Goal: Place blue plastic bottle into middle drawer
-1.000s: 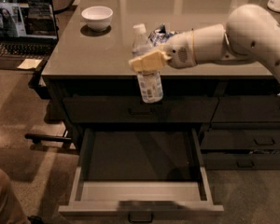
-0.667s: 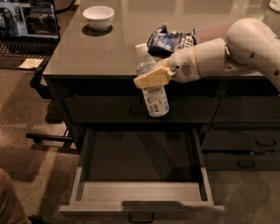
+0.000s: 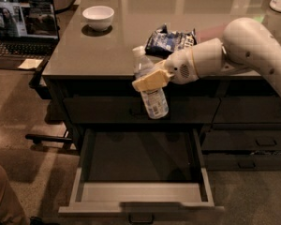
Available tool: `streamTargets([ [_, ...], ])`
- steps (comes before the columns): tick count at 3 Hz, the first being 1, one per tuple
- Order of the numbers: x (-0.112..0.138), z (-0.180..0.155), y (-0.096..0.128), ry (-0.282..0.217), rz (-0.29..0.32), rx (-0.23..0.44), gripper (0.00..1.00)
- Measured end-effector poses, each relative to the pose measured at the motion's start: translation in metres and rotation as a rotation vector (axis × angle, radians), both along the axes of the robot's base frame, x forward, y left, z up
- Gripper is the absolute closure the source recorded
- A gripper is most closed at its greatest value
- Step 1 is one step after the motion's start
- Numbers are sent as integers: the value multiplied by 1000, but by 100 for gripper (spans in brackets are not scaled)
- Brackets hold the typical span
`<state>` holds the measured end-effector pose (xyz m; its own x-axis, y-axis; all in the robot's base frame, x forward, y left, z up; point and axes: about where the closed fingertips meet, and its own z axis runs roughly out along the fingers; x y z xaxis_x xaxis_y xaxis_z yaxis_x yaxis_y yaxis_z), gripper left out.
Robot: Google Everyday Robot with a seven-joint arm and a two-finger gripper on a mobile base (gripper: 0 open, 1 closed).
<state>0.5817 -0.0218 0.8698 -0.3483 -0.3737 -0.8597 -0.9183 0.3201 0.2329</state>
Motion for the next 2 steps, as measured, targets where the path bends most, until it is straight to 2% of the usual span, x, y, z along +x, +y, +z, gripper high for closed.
streamTargets([
  [1, -13, -44, 1, 32, 100, -52, 100],
  [2, -38, -102, -8, 68, 200, -141, 100],
])
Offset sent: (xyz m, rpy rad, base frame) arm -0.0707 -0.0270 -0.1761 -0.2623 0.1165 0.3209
